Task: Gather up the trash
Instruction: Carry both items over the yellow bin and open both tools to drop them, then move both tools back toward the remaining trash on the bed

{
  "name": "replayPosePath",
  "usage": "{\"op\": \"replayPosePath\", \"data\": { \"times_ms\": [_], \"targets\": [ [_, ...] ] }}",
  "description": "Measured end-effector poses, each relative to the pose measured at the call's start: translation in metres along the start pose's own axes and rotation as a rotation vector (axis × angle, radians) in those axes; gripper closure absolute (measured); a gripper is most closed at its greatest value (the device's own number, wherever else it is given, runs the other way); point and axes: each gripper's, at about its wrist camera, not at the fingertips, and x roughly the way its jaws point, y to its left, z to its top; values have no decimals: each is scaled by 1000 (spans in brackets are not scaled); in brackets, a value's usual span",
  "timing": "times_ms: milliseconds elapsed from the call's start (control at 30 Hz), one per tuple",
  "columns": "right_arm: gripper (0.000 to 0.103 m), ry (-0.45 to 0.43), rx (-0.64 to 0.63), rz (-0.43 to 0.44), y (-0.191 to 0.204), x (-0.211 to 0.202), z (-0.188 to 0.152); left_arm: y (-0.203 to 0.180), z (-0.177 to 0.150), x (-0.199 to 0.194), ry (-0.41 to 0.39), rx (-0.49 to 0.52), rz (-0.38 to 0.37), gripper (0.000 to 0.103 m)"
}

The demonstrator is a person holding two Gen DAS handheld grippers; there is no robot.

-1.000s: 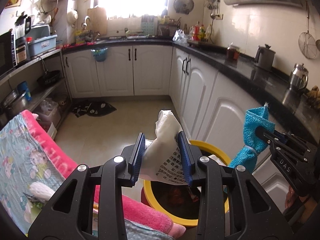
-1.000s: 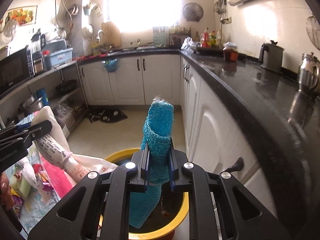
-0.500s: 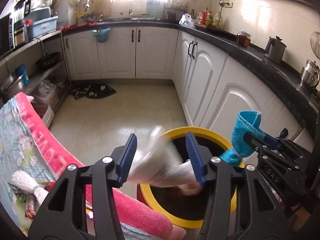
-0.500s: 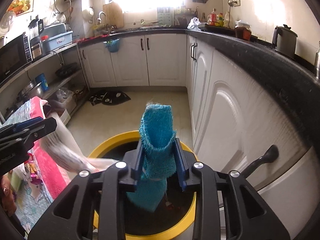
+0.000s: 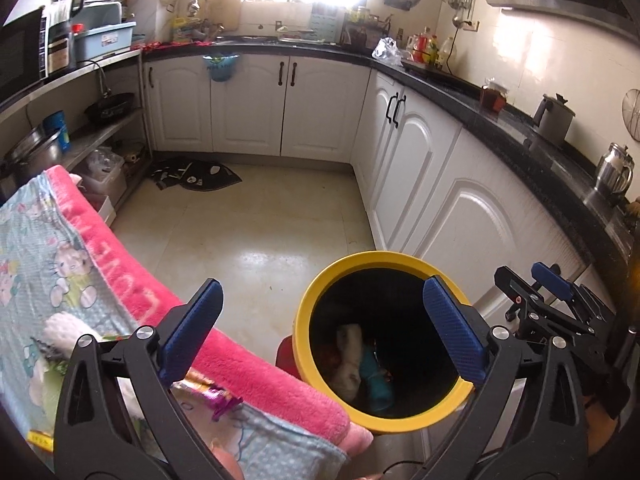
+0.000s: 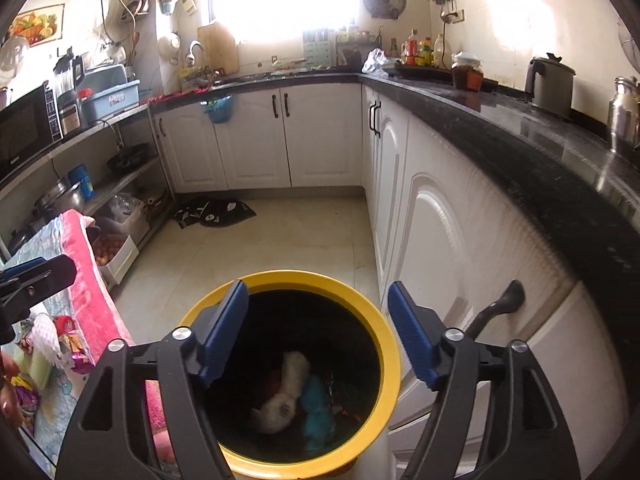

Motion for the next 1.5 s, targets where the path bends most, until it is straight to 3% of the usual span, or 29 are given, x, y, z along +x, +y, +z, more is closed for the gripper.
{"op": "replayPosePath", "data": {
  "times_ms": [133, 767, 1500],
  "targets": [
    [25, -28, 12, 7, 0, -15, 1, 5, -2, -14, -11, -12, 0, 11],
    [19, -122, 5, 81, 16, -78, 2, 26, -18, -73, -90, -46, 34, 11],
    [18, -162, -106, 233, 90, -122, 10, 94, -36, -141, -174, -150, 122, 11]
  ]
}}
